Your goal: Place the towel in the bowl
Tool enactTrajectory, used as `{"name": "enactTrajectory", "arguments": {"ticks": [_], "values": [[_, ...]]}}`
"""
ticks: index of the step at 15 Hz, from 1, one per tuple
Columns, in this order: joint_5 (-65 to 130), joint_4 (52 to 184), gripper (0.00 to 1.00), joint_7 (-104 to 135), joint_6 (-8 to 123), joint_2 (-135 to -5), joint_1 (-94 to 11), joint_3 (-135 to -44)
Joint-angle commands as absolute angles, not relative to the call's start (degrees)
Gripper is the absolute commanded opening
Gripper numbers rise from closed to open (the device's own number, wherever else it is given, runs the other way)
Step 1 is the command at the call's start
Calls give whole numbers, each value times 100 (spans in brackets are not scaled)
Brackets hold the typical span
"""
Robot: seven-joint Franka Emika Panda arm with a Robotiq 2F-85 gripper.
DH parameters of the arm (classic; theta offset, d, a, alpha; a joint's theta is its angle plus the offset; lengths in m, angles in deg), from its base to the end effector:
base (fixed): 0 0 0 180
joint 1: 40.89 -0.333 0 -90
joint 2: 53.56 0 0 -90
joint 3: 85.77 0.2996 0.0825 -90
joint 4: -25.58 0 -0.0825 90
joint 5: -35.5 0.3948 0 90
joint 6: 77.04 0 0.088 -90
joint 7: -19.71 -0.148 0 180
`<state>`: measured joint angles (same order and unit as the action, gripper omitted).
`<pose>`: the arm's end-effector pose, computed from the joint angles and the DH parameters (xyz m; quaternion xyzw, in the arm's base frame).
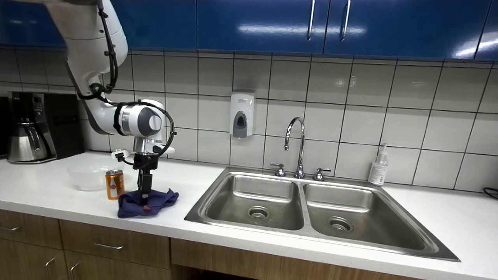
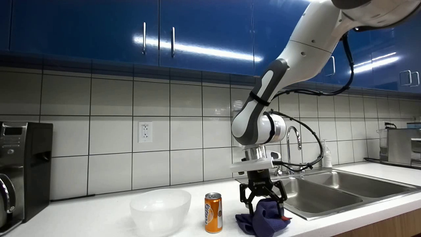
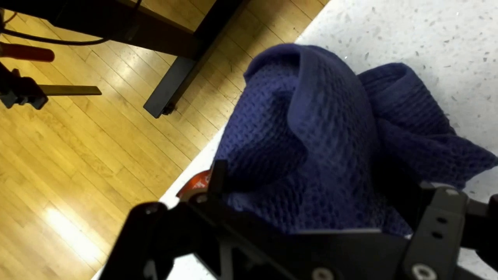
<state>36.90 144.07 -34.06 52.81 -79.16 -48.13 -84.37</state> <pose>0.5446 0.0850 0.1312 0.9126 -0.3895 -0.1131 0.0525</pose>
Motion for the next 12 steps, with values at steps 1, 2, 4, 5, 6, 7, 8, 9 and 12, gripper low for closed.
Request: {"name": "enactTrajectory", "arguments": {"ticks": [1,2,4,5,6,7,8,9,12], "values": [[3910,14343,74,-3382,5375,-7905,-4909,-8469],[3939,14354,65,-3378,5394,-7870,-4922,-8469],[3990,14348,49,-3373,5414,-7822,-4941,-8470],[4013,14342,42,-3363,5426,-7811,-4942,-8469],[4042,14333,33,-3354,5432,-7803,-4940,-8465],[4049,14340,26,-3361,5452,-7789,-4948,-8467],[4076,14342,18,-3351,5467,-7777,-4942,-8463],[4104,14342,11,-3353,5475,-7765,-4936,-8462],[4165,14381,0,-3404,5408,-7625,-4942,-8481]]}}
